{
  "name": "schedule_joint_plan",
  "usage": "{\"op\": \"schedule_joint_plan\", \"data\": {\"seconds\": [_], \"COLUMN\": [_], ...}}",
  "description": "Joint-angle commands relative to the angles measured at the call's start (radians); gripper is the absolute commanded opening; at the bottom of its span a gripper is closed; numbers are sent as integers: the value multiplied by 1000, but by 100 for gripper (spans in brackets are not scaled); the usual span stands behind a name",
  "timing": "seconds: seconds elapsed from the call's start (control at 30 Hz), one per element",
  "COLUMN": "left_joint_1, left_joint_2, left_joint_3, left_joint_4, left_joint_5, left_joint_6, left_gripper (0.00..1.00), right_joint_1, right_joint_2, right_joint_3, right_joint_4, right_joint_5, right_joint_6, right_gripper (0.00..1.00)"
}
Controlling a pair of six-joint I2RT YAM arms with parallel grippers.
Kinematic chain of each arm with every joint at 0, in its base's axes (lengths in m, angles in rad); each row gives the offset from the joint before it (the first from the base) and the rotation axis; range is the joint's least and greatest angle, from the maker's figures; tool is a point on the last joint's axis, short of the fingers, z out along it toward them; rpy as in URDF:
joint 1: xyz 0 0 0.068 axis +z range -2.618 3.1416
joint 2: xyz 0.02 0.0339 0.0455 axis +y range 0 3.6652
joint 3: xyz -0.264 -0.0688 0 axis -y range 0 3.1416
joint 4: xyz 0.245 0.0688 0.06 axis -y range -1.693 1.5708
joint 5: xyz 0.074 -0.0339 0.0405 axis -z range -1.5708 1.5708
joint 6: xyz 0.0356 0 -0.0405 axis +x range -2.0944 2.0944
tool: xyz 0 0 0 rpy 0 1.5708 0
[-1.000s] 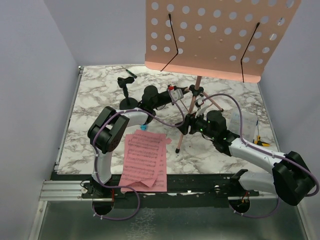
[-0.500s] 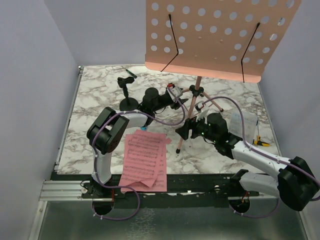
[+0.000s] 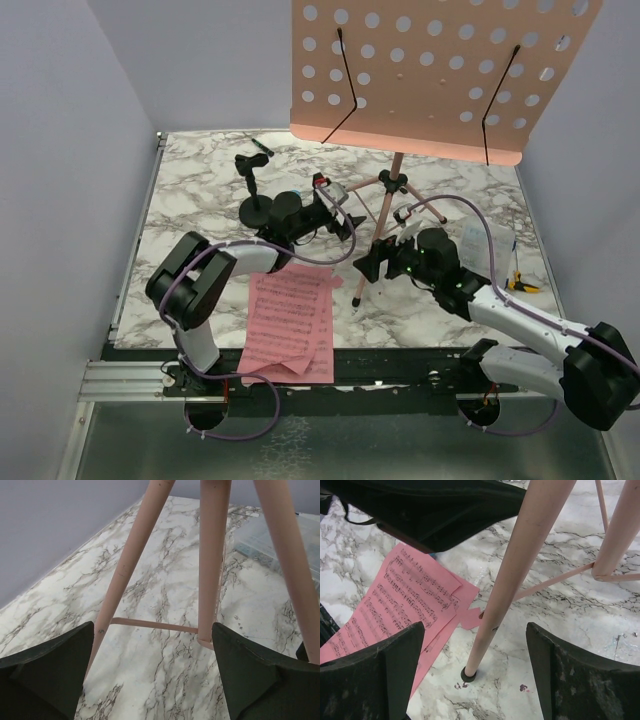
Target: Set up the instrument practice props
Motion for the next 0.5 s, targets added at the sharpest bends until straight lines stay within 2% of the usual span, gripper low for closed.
{"op": "schedule_joint_plan", "data": {"seconds": [0.0, 0.17, 0.47], "left_joint_1": [-3, -4, -3], "left_joint_2": [-135, -285, -618], "left_joint_3": [-96, -213, -475], "left_joint_4": [50, 54, 34], "left_joint_5": [-69, -96, -277], "left_joint_6": [-16, -16, -148], "left_gripper": [99, 99, 99], "right_joint_1": [8, 9, 8], "right_joint_2": [-27, -39, -71], "right_joint_3": [-7, -10, -17], "right_joint_4": [-47, -43, -62], "right_joint_5": [36, 25, 17], "right_joint_6": [-15, -10, 18], "right_gripper": [87, 90, 91]}}
